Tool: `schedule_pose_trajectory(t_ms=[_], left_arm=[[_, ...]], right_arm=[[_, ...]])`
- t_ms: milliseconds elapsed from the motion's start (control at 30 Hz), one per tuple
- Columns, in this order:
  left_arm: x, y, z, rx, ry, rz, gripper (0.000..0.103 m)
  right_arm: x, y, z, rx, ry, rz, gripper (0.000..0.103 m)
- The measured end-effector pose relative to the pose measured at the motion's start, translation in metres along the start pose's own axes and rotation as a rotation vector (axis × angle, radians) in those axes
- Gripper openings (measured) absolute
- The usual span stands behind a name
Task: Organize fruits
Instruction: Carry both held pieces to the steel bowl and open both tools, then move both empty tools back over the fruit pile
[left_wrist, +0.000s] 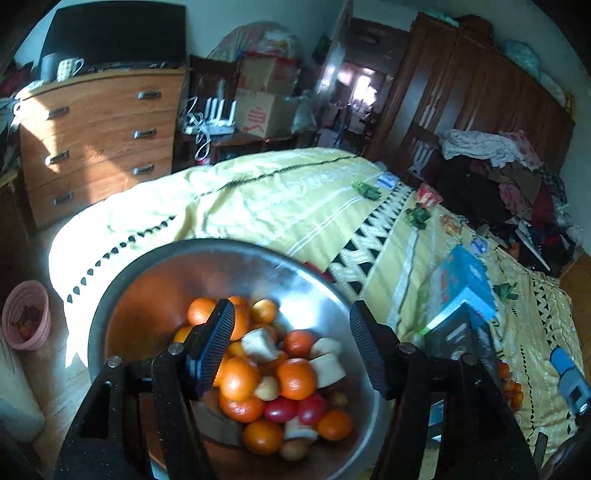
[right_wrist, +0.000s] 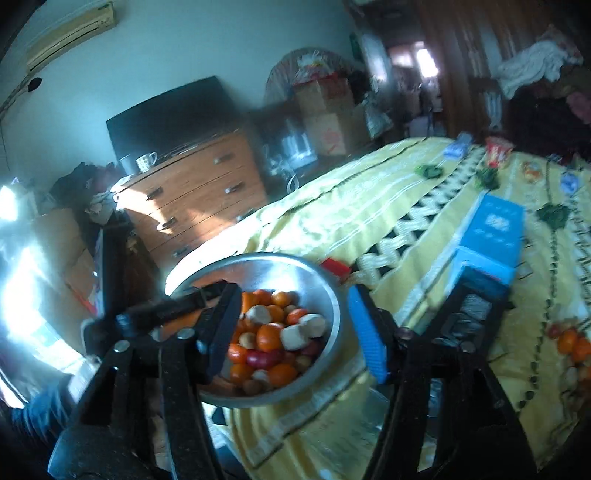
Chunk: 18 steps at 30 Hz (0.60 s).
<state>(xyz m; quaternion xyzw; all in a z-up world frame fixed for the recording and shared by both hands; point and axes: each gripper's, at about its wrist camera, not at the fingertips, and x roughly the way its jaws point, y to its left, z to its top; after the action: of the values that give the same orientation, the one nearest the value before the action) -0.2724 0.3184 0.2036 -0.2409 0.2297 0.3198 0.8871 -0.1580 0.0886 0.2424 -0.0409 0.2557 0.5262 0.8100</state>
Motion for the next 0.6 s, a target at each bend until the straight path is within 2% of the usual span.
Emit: schedule_pose_trajectory(t_ms=[67,200,267,367,433,533,600], left_arm=[[-0.014,-0.038,0.002,0.071,-0.044,-0.069,0.066],[-0.046,-0.145,-0.015,0.267,-0.107,-0.301,0.066],[-0.059,-0.199,-0.035,0.37,-0.097,-0.441,0.067],[-0.054,-0.274,-0.075,0.498,0.007,-0.588,0.067],[-0.033,-0.307,-0.1,0.53,0.097,-0.651,0.067],[0.024,-0.346,-0.139,0.561,0.262,-0.641,0.067],[0.066,-0.364,-0.163,0.592,0.352,-0.601,0.065]], right_arm=[[-0.028,-0.034,-0.024,0.035,-0.002,-0.117,0.082],[-0.066,-0.108,-0.087,0.151,0.104,-0.308,0.082],[-0.079,-0.137,-0.115,0.195,0.159,-0.381,0.082],[-0.103,-0.174,-0.149,0.248,0.204,-0.469,0.082],[-0.117,-0.197,-0.166,0.31,0.221,-0.505,0.082],[-0.134,-0.222,-0.185,0.383,0.226,-0.537,0.082],[-0.14,-0.232,-0.193,0.41,0.224,-0.542,0.082]])
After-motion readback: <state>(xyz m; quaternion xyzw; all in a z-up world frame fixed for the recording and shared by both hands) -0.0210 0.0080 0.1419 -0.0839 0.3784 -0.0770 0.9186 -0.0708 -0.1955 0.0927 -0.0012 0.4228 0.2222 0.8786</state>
